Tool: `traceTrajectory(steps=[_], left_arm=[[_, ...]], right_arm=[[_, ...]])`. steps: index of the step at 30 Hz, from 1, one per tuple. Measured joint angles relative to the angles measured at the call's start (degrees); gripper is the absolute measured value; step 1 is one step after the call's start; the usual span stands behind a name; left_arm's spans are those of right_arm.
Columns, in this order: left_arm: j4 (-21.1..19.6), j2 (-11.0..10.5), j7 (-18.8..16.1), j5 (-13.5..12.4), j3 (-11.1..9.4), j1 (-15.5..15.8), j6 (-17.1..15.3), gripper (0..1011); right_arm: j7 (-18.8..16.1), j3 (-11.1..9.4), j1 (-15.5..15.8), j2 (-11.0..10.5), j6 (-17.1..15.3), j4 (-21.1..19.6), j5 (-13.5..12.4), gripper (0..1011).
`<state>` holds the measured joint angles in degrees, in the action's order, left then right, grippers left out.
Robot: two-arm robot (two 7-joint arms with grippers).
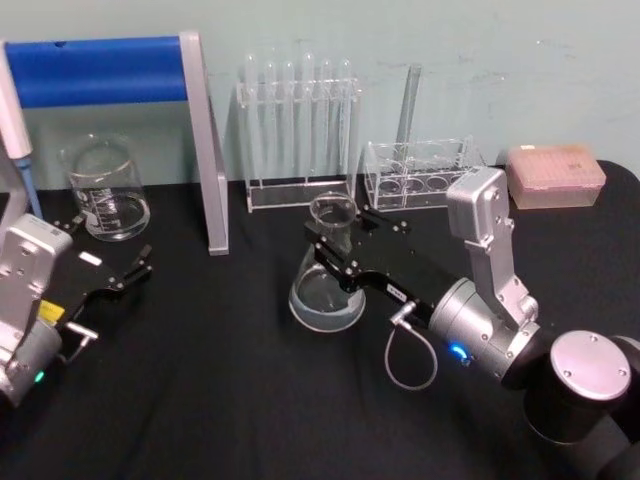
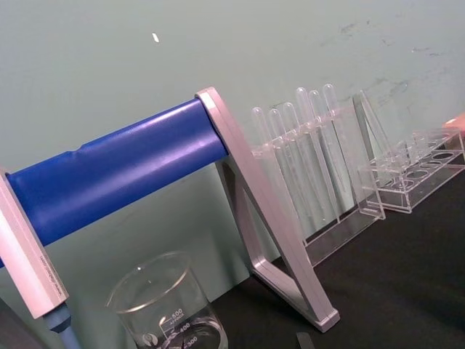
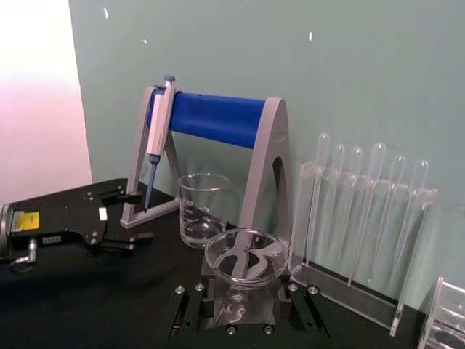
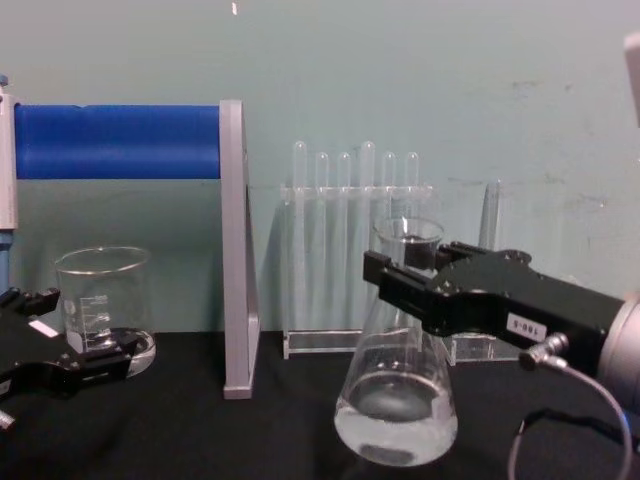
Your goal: Grasp the erlenmeyer flask with one hand, shake it three times, then place it back.
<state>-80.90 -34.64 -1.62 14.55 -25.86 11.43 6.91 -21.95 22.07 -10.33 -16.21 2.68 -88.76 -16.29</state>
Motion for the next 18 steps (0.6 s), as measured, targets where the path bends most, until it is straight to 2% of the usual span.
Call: traceTrajectory(steps=[18], left_arm=[[0.0, 0.0, 0.0, 0.0, 0.0, 0.0, 0.0, 1001]], right_arm=[[-0.4, 0.7, 0.1, 0.3, 0.5, 3.2, -0.7, 456]])
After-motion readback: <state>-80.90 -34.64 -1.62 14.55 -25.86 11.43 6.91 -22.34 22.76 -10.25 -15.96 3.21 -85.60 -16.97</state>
